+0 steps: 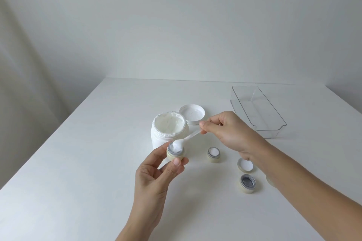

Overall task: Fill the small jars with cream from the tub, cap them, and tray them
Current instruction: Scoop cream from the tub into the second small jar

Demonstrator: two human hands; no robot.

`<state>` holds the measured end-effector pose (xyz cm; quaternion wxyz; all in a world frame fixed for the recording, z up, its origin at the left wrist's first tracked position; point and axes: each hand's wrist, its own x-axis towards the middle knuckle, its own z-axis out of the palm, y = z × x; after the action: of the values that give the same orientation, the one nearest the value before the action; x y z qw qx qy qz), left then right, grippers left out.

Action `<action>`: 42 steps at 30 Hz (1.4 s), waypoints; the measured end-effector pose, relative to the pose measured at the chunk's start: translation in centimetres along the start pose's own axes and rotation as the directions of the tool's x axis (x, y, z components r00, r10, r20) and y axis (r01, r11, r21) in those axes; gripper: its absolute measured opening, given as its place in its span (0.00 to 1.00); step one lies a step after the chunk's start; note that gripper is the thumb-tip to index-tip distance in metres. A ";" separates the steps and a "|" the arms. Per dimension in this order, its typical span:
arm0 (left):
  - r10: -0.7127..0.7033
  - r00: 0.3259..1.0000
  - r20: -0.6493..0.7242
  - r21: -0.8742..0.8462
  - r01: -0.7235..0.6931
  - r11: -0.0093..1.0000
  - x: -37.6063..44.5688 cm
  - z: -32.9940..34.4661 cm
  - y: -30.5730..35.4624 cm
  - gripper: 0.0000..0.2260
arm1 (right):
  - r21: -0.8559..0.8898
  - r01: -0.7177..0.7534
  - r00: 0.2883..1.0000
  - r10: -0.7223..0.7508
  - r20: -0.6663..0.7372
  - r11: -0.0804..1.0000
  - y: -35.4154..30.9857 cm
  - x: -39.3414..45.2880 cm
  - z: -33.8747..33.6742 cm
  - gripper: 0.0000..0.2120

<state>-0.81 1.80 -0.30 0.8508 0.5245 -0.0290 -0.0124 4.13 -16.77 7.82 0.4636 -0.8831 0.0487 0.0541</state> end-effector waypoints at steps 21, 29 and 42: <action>-0.043 0.999 -0.007 0.022 0.043 0.999 -0.1 0.0 0.1 0.16 | -0.318 0.565 0.641 -0.648 -0.412 0.761 0.7 -2.7 1.4 0.08; -0.063 0.998 -0.025 -0.040 0.062 0.997 0.0 0.1 0.3 0.16 | -0.648 0.646 0.283 -0.915 -0.289 0.404 3.2 -3.3 1.1 0.07; 0.014 0.999 0.031 -0.046 -0.013 0.999 0.1 -0.1 0.0 0.13 | -0.412 0.550 0.497 -0.682 -0.537 0.726 2.7 -4.1 -0.2 0.10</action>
<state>-0.74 1.84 -0.33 0.8621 0.5044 -0.0457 -0.0156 -0.30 -18.34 6.37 0.3184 -0.8393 -0.1166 -0.4249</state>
